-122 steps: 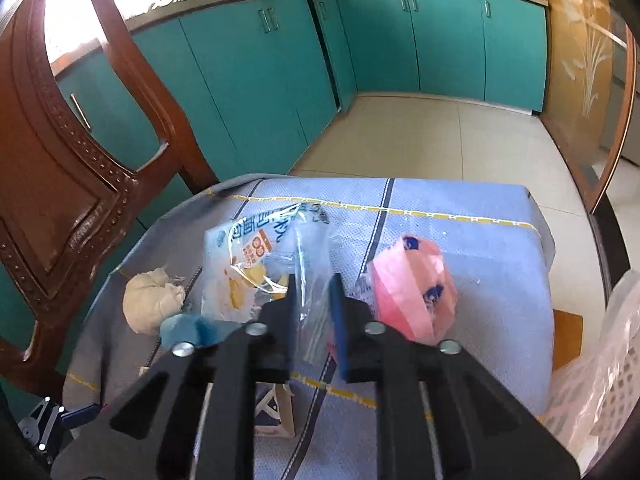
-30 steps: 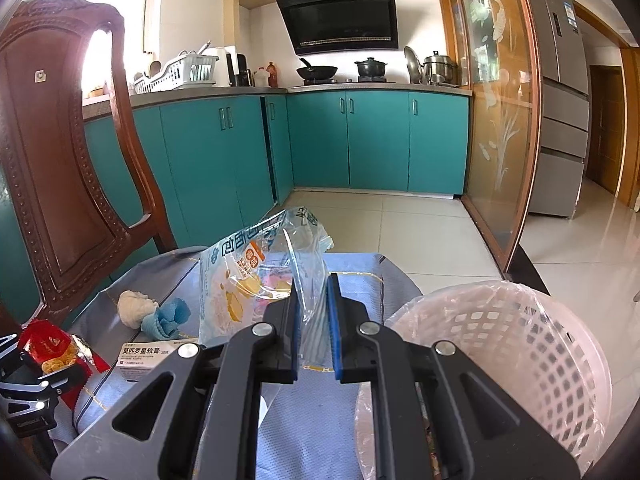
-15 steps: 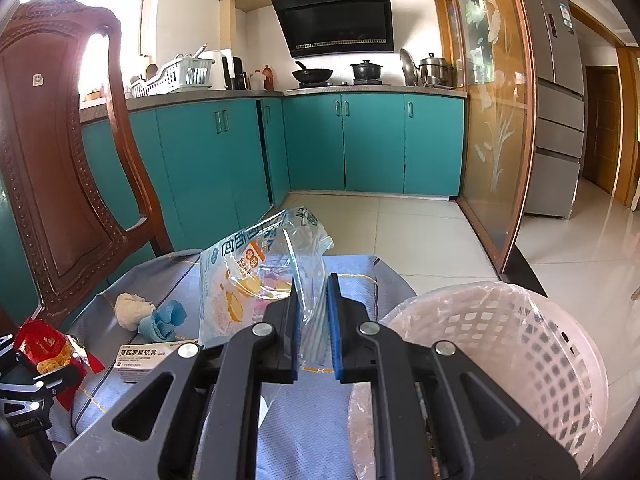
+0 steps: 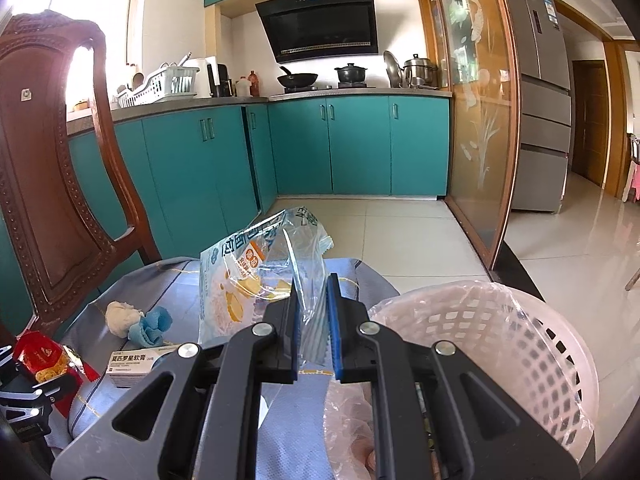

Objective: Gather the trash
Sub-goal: 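Move both tools over the basket and open them to drop bag and wrapper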

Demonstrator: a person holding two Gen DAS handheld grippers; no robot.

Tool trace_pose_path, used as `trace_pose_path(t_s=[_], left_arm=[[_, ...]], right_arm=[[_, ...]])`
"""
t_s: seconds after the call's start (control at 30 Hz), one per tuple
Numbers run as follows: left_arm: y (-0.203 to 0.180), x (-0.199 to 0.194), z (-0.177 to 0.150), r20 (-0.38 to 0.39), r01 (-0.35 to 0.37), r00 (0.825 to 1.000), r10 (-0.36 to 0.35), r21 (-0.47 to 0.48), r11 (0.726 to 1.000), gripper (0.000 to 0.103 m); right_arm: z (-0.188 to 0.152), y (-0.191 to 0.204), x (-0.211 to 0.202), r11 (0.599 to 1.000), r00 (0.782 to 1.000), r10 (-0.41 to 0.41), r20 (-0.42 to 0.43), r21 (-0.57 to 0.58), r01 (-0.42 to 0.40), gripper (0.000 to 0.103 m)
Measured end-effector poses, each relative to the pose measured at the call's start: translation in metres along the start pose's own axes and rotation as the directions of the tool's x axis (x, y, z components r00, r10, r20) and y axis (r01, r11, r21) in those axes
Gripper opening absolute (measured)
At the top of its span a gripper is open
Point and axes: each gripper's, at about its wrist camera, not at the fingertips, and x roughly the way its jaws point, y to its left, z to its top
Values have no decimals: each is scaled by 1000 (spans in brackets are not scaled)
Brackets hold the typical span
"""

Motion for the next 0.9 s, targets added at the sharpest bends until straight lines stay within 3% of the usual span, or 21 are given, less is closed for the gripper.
trace_pose_path(t_s=[0.2, 0.33, 0.5, 0.57, 0.6, 0.73, 0.8, 0.87, 0.9], left_arm=[[-1, -1, 2, 4, 9, 1000, -9, 2, 1000, 56], [-8, -3, 10, 15, 35, 999, -35, 2, 999, 56], [-36, -3, 27, 32, 144, 989, -145, 32, 989, 56], [-51, -2, 34, 31, 192, 980, -194, 49, 980, 56], [-64, 0, 40, 32, 225, 973, -228, 70, 972, 56], [-109, 12, 55, 18, 318, 946, -323, 129, 939, 56], [-136, 21, 62, -1, 377, 925, -381, 156, 913, 56], [-157, 31, 65, -26, 420, 906, -422, 167, 892, 57], [-167, 36, 67, -41, 441, 897, -440, 169, 882, 57]], right_arm=[[1, -7, -5, 1000, 999, -29, 19, 11, 29, 13], [1, -29, -20, 995, 994, -100, 51, 36, 98, 13], [-4, -79, -46, 968, 975, -217, 55, 137, 208, 13], [-10, -96, -48, 954, 967, -253, 14, 171, 247, 13], [-16, -108, -43, 948, 965, -257, -54, 179, 263, 13], [-39, -138, -20, 911, 921, -288, -263, 220, 348, 15], [-41, -149, -23, 896, 927, -263, -266, 289, 337, 25], [-38, -161, -36, 865, 938, -273, -216, 372, 337, 58], [-36, -164, -41, 851, 935, -297, -196, 390, 352, 62]])
